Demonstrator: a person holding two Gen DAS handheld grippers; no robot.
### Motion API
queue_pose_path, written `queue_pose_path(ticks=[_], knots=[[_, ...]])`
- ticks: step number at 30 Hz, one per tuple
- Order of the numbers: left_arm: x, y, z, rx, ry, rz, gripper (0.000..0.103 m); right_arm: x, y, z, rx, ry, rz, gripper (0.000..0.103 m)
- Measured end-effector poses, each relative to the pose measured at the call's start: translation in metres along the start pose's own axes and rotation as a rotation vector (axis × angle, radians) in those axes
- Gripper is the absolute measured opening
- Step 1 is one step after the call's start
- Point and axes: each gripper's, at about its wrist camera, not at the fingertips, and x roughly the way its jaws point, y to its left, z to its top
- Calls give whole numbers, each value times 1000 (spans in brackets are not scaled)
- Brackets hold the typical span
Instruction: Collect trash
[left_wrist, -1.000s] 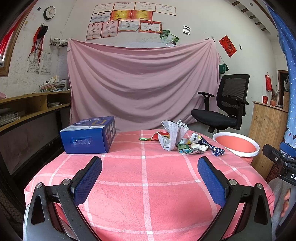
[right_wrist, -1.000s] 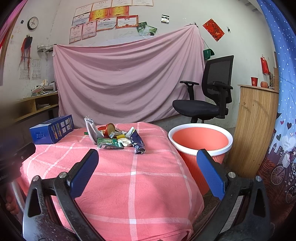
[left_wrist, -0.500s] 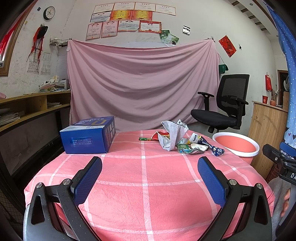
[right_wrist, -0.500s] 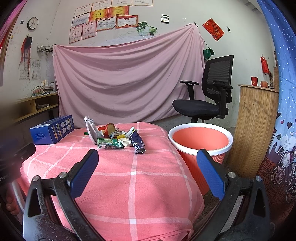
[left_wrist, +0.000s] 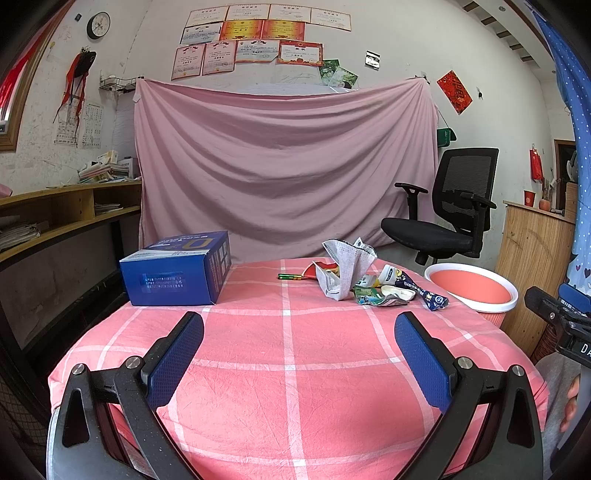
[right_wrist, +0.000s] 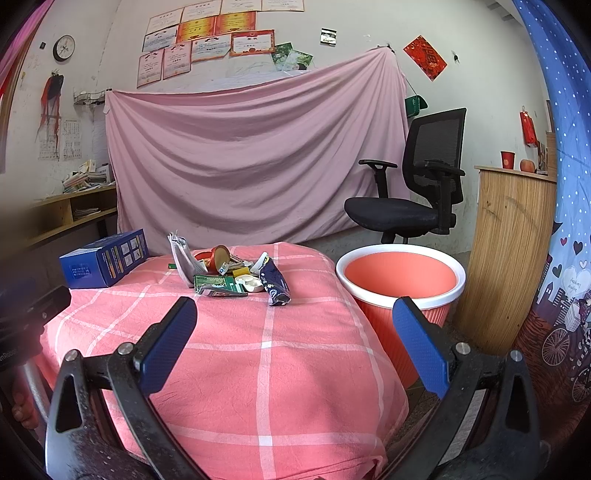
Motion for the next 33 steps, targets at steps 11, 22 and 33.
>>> queue_pose_path(ticks=[11,22,33], knots=[[0,0,0,0,0,-1,101,0,1,0,2,1,1,103],[0,0,0,0,0,0,101,0,1,0,3,0,-1,103],[4,-4,1,-7,5,3,101,3,-4,4,27,8,4,103]])
